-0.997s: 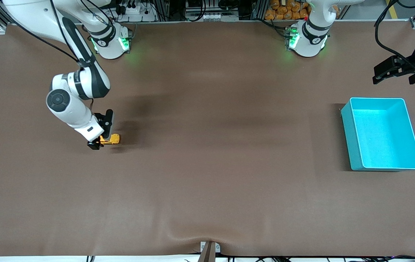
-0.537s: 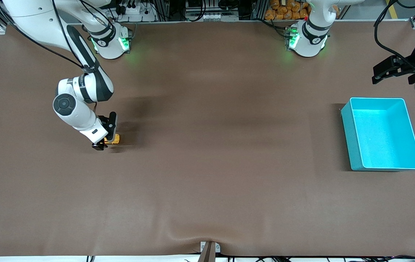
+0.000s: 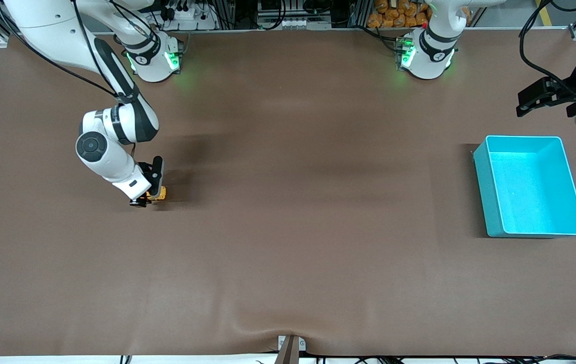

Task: Wind and store yellow beetle car
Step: 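Close the right gripper on the yellow car's body, then press the car down and drag it backward with the right gripper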

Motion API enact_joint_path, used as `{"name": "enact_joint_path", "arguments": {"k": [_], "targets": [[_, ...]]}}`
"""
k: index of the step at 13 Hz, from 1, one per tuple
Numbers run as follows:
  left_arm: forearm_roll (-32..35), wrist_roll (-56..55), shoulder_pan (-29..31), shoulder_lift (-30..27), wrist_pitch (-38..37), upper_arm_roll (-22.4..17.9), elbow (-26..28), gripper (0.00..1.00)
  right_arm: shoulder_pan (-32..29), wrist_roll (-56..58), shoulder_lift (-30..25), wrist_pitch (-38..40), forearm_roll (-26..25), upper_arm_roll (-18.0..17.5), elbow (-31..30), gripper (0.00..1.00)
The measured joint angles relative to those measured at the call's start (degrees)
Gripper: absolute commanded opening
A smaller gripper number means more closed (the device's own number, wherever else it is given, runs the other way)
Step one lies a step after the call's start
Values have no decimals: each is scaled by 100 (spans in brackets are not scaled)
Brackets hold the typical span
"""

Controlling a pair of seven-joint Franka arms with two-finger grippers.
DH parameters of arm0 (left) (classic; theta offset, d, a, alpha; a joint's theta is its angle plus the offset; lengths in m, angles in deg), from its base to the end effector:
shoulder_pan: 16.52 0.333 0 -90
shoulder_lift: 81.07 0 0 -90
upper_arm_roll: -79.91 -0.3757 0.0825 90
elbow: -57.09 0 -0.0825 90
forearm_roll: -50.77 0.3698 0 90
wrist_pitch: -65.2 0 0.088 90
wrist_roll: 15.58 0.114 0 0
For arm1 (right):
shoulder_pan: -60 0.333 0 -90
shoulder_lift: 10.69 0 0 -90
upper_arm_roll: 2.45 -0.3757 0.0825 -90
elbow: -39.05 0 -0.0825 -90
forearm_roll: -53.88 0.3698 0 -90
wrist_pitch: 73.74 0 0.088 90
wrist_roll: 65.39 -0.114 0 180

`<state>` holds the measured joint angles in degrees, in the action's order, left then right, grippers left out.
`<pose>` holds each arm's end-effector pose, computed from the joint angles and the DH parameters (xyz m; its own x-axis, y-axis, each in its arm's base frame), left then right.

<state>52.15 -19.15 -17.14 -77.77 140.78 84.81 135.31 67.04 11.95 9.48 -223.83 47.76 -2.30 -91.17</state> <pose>0.5312 -0.0462 0.7171 0.9944 -0.0279 -0.1019 -0.0306 -0.9992 -0.0253 0.5445 0.0679 0.2620 0.0079 0.9985 -0.0540 1.0000 -0.0077 0.0042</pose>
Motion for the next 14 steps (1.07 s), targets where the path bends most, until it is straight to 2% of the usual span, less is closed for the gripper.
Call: {"name": "enact_joint_path", "arguments": {"k": [8, 9, 14], "targets": [[0, 0, -14, 0, 0, 10, 0, 100, 0, 1, 21, 0, -8, 3, -6, 57], [0, 0, -14, 0, 0, 10, 0, 100, 0, 1, 27, 0, -8, 6, -7, 53], [0, -3, -14, 0, 0, 10, 0, 100, -2, 1, 97, -22, -9, 22, -18, 47]]}}
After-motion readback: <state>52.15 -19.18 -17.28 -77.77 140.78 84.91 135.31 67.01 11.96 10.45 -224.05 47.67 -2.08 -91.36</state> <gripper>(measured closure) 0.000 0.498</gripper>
